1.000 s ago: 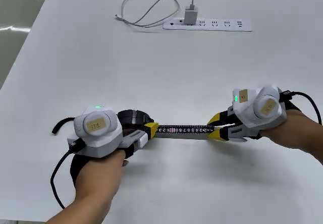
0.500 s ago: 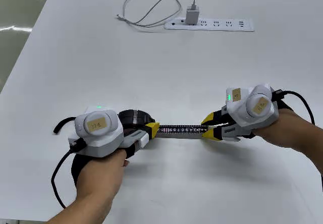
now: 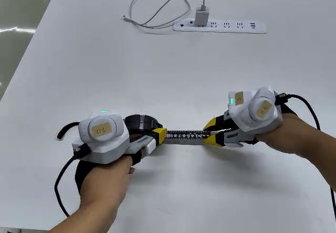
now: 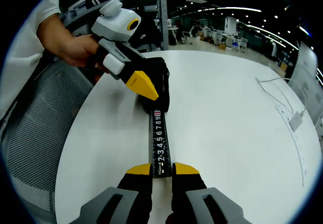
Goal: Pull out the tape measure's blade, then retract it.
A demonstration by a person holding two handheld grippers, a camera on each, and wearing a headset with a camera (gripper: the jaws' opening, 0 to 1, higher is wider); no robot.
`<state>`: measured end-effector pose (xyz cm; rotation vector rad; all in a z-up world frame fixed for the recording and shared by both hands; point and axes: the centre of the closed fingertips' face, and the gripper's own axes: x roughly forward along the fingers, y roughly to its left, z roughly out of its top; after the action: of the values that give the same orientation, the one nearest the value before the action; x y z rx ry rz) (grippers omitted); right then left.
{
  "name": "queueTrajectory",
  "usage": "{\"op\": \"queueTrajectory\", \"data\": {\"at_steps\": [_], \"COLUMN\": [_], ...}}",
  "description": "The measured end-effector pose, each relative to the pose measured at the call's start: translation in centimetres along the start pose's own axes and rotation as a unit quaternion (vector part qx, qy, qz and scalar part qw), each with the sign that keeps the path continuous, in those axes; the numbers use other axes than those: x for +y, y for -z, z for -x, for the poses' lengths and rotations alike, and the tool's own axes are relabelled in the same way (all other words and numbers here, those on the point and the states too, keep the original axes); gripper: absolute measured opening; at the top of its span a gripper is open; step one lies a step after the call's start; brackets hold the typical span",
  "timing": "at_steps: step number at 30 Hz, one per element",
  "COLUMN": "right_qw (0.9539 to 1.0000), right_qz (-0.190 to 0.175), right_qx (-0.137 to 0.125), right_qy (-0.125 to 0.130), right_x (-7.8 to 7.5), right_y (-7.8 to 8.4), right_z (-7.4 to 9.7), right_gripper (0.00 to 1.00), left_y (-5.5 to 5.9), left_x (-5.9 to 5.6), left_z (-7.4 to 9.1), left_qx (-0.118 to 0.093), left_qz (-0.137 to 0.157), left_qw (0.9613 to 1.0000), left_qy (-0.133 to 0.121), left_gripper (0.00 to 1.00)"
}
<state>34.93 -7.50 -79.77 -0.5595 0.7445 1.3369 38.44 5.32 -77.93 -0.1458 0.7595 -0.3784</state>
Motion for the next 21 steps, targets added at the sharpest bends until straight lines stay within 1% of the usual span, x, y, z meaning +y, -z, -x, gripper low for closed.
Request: {"op": "queueTrajectory", "data": {"at_steps": [21], "right_qw": [0.9998], "right_qz": [0.004], "right_qx": [-0.018], "right_qy": [-0.011], "right_x": [0.3], "right_y": [-2.4], "right_z": [-2.0], "right_gripper": [0.10], "left_y": [0.0], "left_x": [0.0], "left_z": [0.0], "left_qx": [0.000], "left_qz": [0.010], "left_qw": [0.9999], "left_qy": [0.004], "left_gripper": [0.59]}}
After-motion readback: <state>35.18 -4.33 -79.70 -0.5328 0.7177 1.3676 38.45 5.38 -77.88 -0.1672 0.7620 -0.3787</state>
